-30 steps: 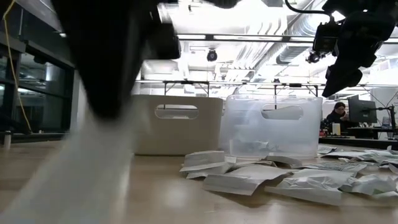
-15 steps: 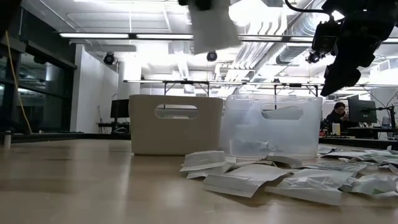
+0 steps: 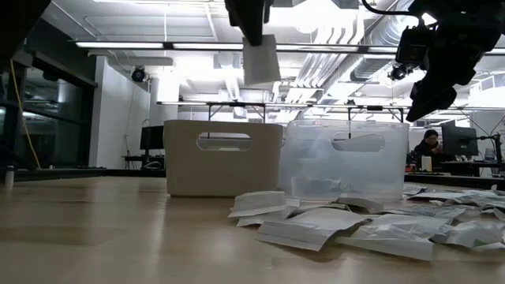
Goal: Pick & Place First Aid Supplies
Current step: Put the green bandage pack into the white bin
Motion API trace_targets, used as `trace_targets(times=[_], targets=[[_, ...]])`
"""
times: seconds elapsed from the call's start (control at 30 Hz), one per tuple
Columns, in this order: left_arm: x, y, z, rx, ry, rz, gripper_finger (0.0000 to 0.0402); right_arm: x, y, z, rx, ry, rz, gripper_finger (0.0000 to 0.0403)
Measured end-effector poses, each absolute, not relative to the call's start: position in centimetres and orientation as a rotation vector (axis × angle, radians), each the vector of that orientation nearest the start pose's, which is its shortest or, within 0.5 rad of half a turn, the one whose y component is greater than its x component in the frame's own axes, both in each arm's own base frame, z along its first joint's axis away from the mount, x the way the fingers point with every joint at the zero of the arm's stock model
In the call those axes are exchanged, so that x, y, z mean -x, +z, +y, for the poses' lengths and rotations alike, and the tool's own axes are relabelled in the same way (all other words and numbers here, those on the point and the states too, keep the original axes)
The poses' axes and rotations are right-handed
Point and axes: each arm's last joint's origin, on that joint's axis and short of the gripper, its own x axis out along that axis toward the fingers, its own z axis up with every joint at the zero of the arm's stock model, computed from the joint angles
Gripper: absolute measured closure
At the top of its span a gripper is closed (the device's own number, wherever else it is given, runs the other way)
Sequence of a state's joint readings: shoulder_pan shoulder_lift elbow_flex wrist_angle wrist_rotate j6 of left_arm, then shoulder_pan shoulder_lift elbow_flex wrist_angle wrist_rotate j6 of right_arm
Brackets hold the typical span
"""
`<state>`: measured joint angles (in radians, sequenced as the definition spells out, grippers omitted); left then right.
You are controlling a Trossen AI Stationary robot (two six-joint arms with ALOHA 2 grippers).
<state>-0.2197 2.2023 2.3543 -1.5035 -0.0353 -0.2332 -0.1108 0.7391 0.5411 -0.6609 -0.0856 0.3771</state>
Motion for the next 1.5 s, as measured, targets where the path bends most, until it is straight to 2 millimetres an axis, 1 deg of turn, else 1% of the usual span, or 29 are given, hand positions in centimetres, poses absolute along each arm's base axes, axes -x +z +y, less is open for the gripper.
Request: trace_targets(times=[0.17, 0.37, 0.47, 0.6, 0.87, 1.0, 1.1, 1.27, 1.5], targets=[[-41.5, 33.5, -4.5, -0.008, 0.044, 1.334, 0.0399, -14.0, 21.9, -1.3, -0.421, -0.176, 0.837, 0.0181], [-40.3, 35.2, 1.4, -0.101, 0.114, 1.336, 0.0399, -14.0, 21.9, -1.3, -0.419, -0.177, 0.835, 0.0181], [-39.9, 35.5, 4.3, -0.152, 0.139, 1.339, 0.0399, -14.0, 21.9, -1.3, -0.446, -0.186, 0.834, 0.0181], [-39.3, 35.5, 8.0, -0.23, 0.111, 1.364, 0.0399, -14.0, 21.9, -1.3, -0.471, -0.2, 0.832, 0.0181], [-38.2, 34.4, 15.1, -0.3, 0.114, 1.427, 0.0399, -14.0, 21.9, -1.3, -0.557, -0.241, 0.826, 0.0181], [-38.0, 33.0, 18.0, -0.305, 0.071, 1.445, 0.0399, -14.0, 21.9, -1.3, -0.601, -0.262, 0.821, 0.0181], [-38.3, 31.7, 19.7, -0.288, 0.013, 1.438, 0.0399, -14.0, 21.9, -1.3, -0.631, -0.277, 0.817, 0.0181], [-38.6, 29.4, 21.8, -0.249, -0.08, 1.424, 0.0399, -14.0, 22.0, -1.4, -0.662, -0.313, 0.801, 0.0181], [-38.9, 26.9, 23.2, -0.131, -0.176, 1.405, 0.0399, -14.0, 22.0, -1.5, -0.653, -0.339, 0.792, 0.0181]])
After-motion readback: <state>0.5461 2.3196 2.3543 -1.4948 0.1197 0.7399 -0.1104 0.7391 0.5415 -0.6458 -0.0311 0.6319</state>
